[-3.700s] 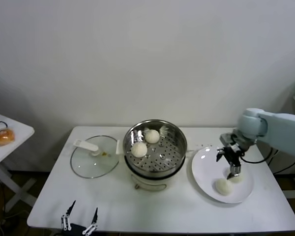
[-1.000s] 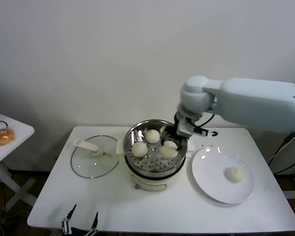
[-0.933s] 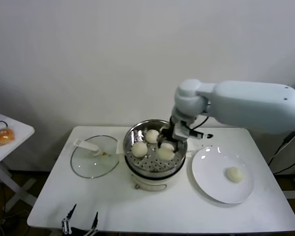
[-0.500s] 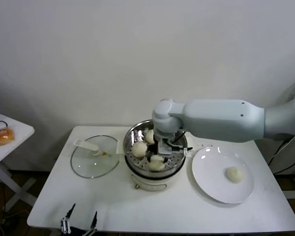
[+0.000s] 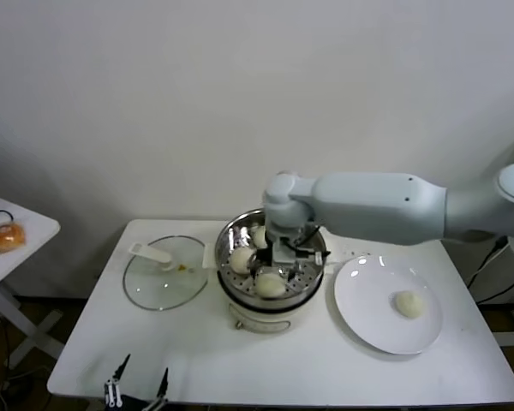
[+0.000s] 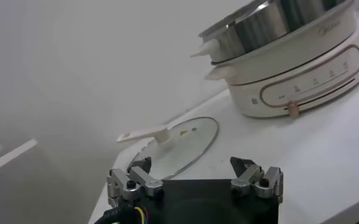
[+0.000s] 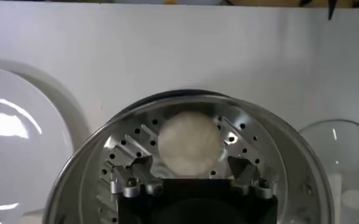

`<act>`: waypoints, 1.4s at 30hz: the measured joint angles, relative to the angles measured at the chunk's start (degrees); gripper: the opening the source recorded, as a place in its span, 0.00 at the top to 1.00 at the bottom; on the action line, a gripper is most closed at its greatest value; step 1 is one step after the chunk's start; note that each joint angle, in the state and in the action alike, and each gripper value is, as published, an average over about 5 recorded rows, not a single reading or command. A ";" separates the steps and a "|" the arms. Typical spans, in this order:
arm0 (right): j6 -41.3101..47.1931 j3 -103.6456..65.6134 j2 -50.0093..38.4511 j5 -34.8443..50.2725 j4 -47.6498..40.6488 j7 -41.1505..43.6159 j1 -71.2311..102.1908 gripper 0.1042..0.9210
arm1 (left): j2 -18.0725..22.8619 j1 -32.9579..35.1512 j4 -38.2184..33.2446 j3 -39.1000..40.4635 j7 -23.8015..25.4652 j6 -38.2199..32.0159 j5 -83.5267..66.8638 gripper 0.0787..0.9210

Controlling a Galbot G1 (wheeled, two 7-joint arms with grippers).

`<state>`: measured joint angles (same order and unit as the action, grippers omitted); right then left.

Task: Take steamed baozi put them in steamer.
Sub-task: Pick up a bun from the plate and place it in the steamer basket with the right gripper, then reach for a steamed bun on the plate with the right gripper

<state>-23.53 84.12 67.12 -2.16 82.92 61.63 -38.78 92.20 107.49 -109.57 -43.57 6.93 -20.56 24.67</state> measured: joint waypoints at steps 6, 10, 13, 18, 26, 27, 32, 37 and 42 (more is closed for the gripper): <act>1.44 4.81 -2.56 10.20 -2.63 2.43 -7.84 0.12 | 0.00 0.07 -0.12 0.13 -0.02 -0.07 0.40 0.12; 5.48 9.48 -5.55 17.29 -4.02 3.79 -12.21 0.12 | 0.00 0.14 -0.39 0.21 -0.02 -0.11 0.62 0.12; 9.18 12.93 -8.39 21.39 -4.61 3.97 -14.19 0.12 | 0.00 0.04 -0.47 0.11 0.02 -0.09 0.64 0.12; 16.01 16.58 -13.79 25.81 -5.42 3.14 -14.83 0.12 | 0.00 -0.03 -0.54 0.09 0.20 0.09 0.62 0.12; 24.14 17.49 -21.78 25.59 -7.87 1.69 -10.04 0.12 | 0.00 -0.31 -0.13 0.02 0.43 0.35 0.59 0.12; 24.82 17.24 -22.58 25.10 -8.27 1.55 -9.09 0.12 | 0.00 -0.35 0.01 0.01 0.43 0.35 0.59 0.12; 27.32 14.84 -25.72 22.24 -10.46 0.93 -3.73 0.12 | 0.00 -0.41 0.55 -0.15 0.40 0.31 0.61 0.12; 28.91 11.15 -27.73 19.03 -12.75 0.44 2.30 0.12 | 0.00 -0.37 1.06 -0.36 0.38 0.40 0.63 0.12; 29.76 7.11 -28.70 16.22 -14.97 -0.19 8.03 0.12 | 0.00 -0.25 1.30 -0.38 0.38 0.55 0.73 0.12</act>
<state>6.24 91.23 38.42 14.06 67.95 61.44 -30.75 92.20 107.24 -108.27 -43.95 7.31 -20.01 25.40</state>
